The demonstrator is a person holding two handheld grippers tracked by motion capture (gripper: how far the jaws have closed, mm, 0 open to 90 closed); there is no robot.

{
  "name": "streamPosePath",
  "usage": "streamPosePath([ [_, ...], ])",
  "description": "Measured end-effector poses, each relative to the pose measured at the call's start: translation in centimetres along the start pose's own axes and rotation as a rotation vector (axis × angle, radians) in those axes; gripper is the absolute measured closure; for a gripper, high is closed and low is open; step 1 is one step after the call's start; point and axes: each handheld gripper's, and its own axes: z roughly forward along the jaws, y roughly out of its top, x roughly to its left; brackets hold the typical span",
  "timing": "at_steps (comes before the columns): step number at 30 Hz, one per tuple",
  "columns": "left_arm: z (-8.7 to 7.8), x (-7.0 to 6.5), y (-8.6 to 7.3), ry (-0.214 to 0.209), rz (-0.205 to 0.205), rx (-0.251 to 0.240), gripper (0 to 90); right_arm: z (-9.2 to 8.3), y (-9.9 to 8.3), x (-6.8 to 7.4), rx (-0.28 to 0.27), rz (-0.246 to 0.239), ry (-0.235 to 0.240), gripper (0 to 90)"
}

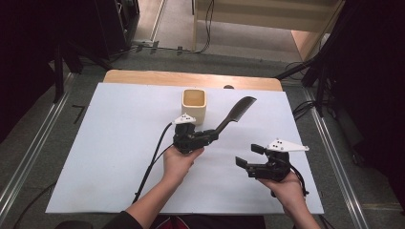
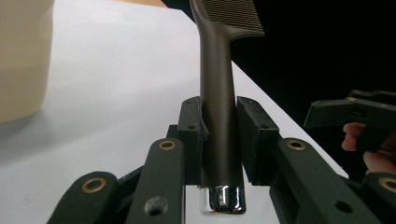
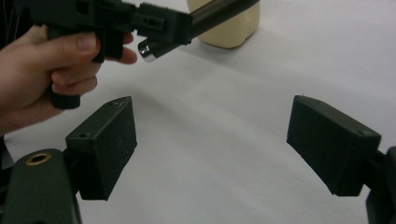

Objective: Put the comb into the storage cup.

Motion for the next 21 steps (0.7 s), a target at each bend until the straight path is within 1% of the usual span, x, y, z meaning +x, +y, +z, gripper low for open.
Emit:
streamPosePath([
  [2,0.2,0.1,-0.4,0.010,0.001,-0.012,73.4,0.0,0.3,0.0,-0.010,0.019,-0.009,14.3],
  [4,0.3,0.1,-0.6,0.008,-0.002,-0.009,73.4,0.0,0.5,0.0,-0.015,0.028,-0.014,14.3],
  [5,0.5,0.1,-1.0,0.012,-0.009,-0.022,73.4,0.0,0.8,0.0,-0.027,0.043,-0.021,14.3],
  [6,0.5,0.1,-1.0,0.012,-0.009,-0.022,73.4,0.0,0.8,0.0,-0.027,0.043,-0.021,14.3],
  [7,0.6,0.0,-1.3,0.020,-0.013,-0.037,73.4,0.2,1.3,0.1,-0.038,0.051,-0.034,14.3],
  [13,0.9,-0.4,-2.0,0.028,-0.014,-0.086,73.4,0.7,2.3,0.4,-0.069,0.080,-0.052,14.3],
  [16,1.1,-0.2,-2.2,0.019,-0.042,-0.095,73.4,1.0,2.6,0.4,-0.081,0.111,-0.055,14.4],
  [17,1.2,-0.2,-2.3,0.008,-0.056,-0.098,73.4,1.1,2.7,0.3,-0.085,0.119,-0.058,14.4],
  [19,1.2,-0.2,-2.4,0.012,-0.055,-0.100,73.4,1.4,2.9,0.2,-0.090,0.129,-0.066,14.4],
  [21,1.3,-0.3,-2.6,0.006,-0.055,-0.106,73.3,1.5,3.0,0.1,-0.092,0.129,-0.070,14.4],
])
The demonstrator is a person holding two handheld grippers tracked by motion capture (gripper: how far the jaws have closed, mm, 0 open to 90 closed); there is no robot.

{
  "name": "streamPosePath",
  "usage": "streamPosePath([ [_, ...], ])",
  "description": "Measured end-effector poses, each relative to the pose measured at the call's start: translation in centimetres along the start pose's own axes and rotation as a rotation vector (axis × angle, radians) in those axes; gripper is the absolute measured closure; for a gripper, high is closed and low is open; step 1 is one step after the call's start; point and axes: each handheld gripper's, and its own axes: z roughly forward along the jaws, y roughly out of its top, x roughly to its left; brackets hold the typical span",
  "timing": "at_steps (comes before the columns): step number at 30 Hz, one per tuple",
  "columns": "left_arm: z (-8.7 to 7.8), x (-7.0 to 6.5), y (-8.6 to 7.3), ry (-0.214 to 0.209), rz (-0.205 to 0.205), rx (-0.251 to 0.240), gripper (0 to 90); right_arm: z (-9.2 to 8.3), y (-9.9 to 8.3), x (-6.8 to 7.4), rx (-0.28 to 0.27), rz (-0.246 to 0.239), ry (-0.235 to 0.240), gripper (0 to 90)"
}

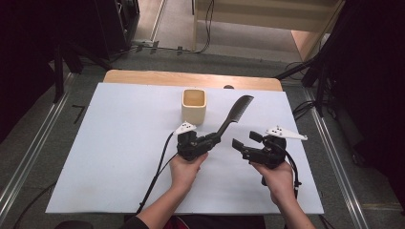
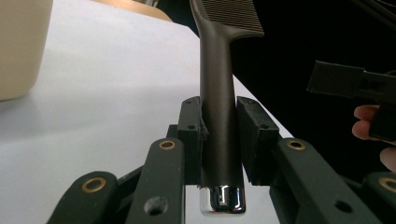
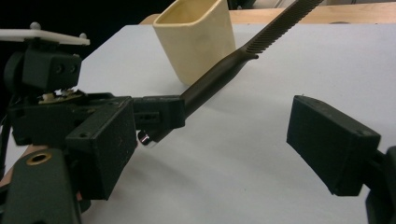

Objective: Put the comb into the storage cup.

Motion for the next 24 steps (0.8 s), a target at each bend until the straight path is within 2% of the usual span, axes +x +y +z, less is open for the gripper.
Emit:
streamPosePath([
  [3,0.2,0.0,-0.3,-0.006,-0.027,-0.024,73.3,0.4,0.3,0.0,-0.010,0.021,-0.006,14.4],
  [7,0.4,-0.2,-0.5,-0.006,-0.029,-0.032,73.4,1.0,0.5,-0.1,-0.014,0.030,-0.017,14.4],
  [12,0.4,-0.3,-0.8,0.000,-0.026,-0.075,73.3,1.5,0.5,0.0,-0.021,0.039,-0.029,14.6],
  [16,0.5,-0.5,-1.0,0.009,-0.015,-0.100,73.3,1.9,0.7,0.1,-0.034,0.045,-0.037,14.6],
  [18,0.5,-0.7,-1.2,0.022,0.013,-0.133,73.3,2.3,1.0,0.2,-0.042,0.053,-0.042,14.6],
  [20,0.5,-0.7,-1.4,0.019,0.021,-0.168,73.3,2.6,1.1,0.3,-0.050,0.056,-0.048,14.6],
  [24,0.6,-0.9,-1.5,0.021,0.031,-0.177,73.3,3.2,1.4,0.4,-0.055,0.067,-0.051,14.7],
])
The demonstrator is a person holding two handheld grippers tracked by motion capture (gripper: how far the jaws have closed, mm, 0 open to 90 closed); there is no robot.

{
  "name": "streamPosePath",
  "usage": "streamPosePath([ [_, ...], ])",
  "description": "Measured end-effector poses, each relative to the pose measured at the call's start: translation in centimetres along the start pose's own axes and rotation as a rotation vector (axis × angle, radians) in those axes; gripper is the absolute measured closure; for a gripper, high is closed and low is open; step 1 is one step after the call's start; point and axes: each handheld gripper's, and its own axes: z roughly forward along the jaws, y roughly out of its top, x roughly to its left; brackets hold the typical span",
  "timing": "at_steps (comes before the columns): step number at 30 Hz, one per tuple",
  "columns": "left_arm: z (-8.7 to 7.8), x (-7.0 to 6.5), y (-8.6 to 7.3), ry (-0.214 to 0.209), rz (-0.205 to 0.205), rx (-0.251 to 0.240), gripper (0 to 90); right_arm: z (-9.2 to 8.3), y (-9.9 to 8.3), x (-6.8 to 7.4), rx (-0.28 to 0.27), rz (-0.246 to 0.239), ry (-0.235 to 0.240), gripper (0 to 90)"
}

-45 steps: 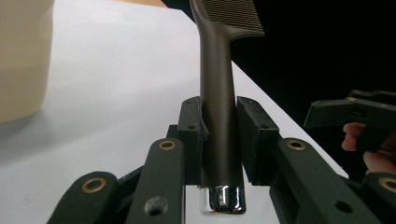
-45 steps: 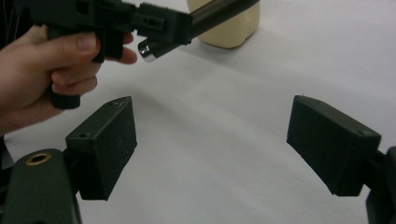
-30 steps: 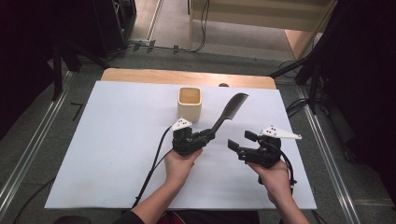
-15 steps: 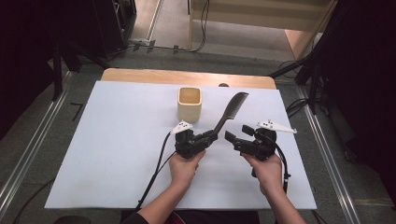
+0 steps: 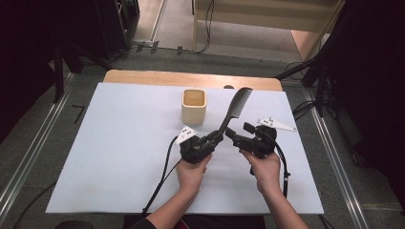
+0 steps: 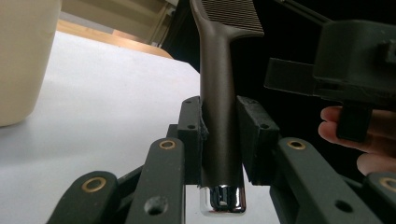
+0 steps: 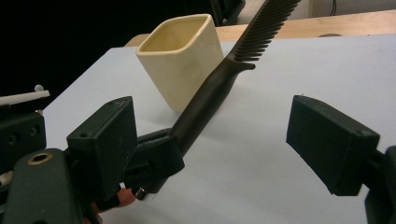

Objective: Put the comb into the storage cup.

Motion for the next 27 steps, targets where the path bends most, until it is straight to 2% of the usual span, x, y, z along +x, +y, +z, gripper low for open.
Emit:
streamPosePath([
  [4,0.0,-0.1,-0.1,0.001,0.008,-0.010,73.3,0.4,0.2,0.1,-0.010,0.007,-0.006,14.7],
  [6,0.1,-0.2,-0.1,-0.010,0.016,-0.025,73.3,0.8,0.3,0.2,-0.019,0.030,-0.009,14.7],
  [17,0.4,-0.4,-0.2,-0.037,0.002,-0.044,73.3,2.0,0.7,0.2,-0.025,0.076,-0.014,15.2],
  [18,0.4,-0.4,-0.2,-0.044,0.004,-0.044,73.3,2.2,0.7,0.2,-0.018,0.087,-0.014,20.5],
  [21,0.3,-0.5,-0.2,-0.051,0.020,-0.052,73.3,2.6,0.7,0.1,-0.019,0.097,-0.014,20.5],
  [26,0.3,-0.5,-0.2,-0.050,0.022,-0.050,73.3,2.8,0.8,-0.1,-0.016,0.121,-0.002,23.7],
  [27,0.3,-0.5,-0.3,-0.048,0.021,-0.045,73.3,3.0,0.9,-0.1,-0.005,0.136,0.004,26.8],
])
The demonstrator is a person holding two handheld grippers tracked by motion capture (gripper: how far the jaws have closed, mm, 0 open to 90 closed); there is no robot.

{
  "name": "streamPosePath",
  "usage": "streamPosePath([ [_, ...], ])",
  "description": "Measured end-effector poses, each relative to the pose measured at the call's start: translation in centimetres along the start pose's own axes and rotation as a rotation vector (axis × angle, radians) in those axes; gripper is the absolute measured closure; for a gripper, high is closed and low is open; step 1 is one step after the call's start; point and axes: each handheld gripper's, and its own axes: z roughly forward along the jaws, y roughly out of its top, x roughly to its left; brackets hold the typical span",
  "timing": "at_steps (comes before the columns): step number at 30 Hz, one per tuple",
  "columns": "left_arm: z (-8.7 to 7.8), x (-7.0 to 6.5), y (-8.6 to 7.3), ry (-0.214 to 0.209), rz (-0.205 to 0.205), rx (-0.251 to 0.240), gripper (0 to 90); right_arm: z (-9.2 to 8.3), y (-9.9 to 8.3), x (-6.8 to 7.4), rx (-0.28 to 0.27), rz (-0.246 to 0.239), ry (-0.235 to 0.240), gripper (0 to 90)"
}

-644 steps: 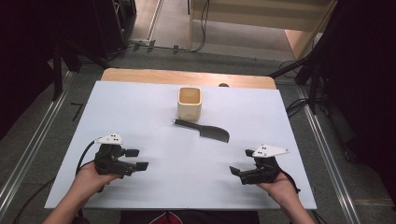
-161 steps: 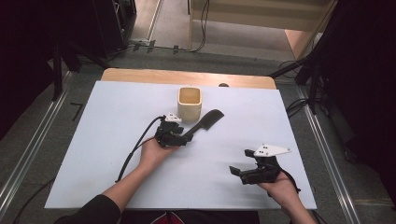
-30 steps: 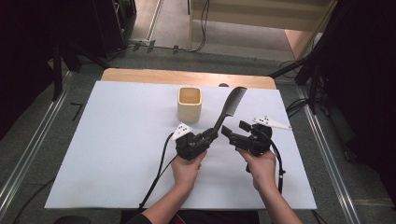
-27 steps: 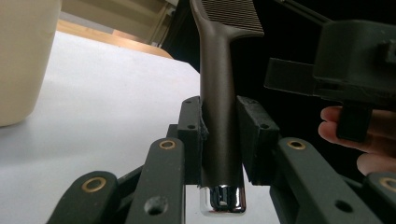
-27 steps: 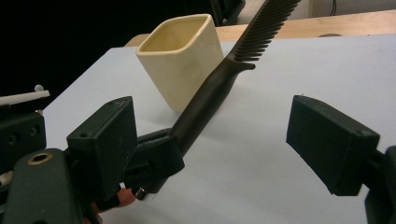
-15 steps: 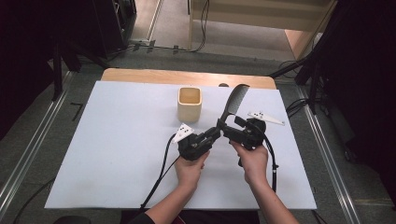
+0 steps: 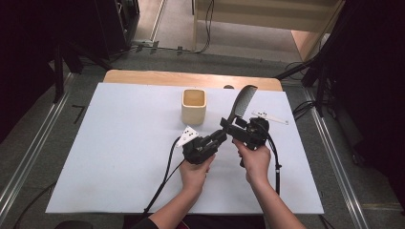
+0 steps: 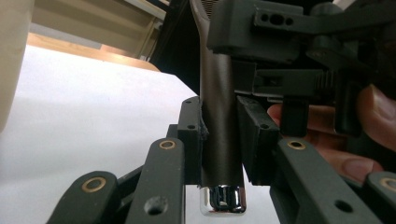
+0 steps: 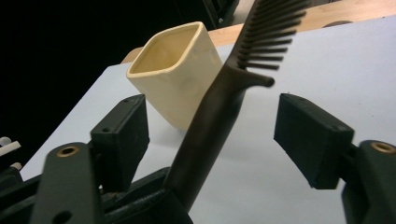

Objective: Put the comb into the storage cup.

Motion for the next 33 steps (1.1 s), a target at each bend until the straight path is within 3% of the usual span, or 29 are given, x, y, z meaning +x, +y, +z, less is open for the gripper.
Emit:
streamPosePath([
  [5,0.0,0.0,-0.1,-0.001,0.006,0.001,73.3,0.3,0.5,-0.2,0.023,0.026,0.008,31.5],
  [17,0.1,-0.2,-0.4,-0.016,0.009,0.001,73.2,0.2,1.0,-0.4,0.065,0.092,-0.016,58.0],
  [20,0.0,-0.3,-0.4,-0.024,0.015,0.000,73.2,0.1,1.1,-0.5,0.069,0.097,-0.003,63.1],
  [33,0.0,-0.2,-0.5,-0.037,0.007,0.001,73.2,-0.1,1.2,-0.7,0.083,0.147,0.022,66.5],
])
